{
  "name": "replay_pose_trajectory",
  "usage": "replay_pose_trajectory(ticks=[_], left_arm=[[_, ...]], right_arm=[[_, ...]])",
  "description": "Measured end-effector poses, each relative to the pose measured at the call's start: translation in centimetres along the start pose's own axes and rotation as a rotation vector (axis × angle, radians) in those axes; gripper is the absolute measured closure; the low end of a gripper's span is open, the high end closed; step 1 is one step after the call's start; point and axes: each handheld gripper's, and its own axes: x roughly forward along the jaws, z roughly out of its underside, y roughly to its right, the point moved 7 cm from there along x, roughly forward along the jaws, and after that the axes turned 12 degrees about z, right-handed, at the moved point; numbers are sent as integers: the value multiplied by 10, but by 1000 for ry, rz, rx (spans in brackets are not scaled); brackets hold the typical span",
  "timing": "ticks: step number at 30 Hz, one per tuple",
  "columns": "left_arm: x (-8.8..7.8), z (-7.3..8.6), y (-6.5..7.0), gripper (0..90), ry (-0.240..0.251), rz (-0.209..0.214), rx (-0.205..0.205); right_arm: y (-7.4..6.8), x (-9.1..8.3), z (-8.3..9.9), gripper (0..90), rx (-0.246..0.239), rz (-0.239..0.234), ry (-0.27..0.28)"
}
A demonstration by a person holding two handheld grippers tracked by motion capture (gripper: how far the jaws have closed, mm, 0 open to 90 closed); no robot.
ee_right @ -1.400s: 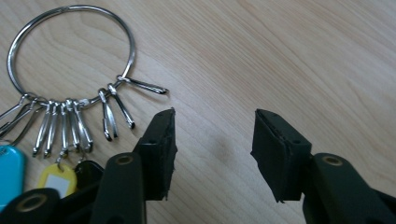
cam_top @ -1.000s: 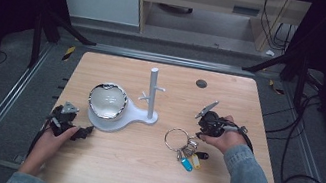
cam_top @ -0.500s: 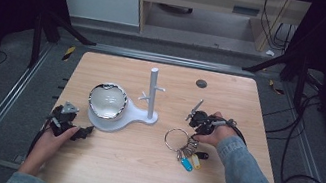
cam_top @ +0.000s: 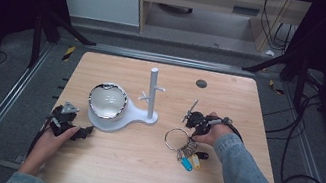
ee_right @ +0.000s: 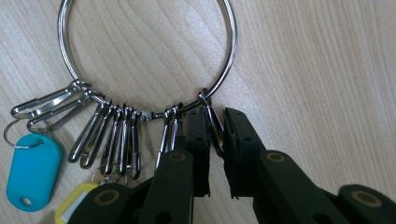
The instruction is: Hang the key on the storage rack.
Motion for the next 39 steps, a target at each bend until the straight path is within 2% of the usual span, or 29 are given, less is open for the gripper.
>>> replay_pose_trajectory(ticks=[6, 11, 19, 20, 21, 24, 26, 27, 31, 39], left_arm=[[0, 0, 0, 0, 0, 1, 0], [0, 0, 0, 0, 0, 0, 0], [0, 0, 0, 0, 0, 0, 0], [0, 0, 0, 0, 0, 0, 0], [0, 0, 0, 0, 0, 0, 0], [0, 0, 0, 0, 0, 0, 2], [0, 0, 0, 0, 2, 1, 0], [0, 0, 0, 0, 2, 1, 0], [0, 0, 0, 0, 2, 1, 0], [0, 0, 0, 0, 2, 3, 1]], right_arm=[[1, 2, -1, 803, 0, -9, -9], [1, 3, -3, 877, 1, -28, -36], [1, -2, -4, 888, 39, -42, -10], [2, -10, -4, 889, 61, -48, 11], [2, -10, -4, 889, 61, -48, 11], [2, -30, -3, 890, 99, -57, 50], [4, -39, -3, 890, 108, -53, 75], [4, -39, -3, 890, 108, -53, 75], [9, -64, -2, 891, 150, -54, 104], [21, -86, -1, 892, 150, -29, 109]])
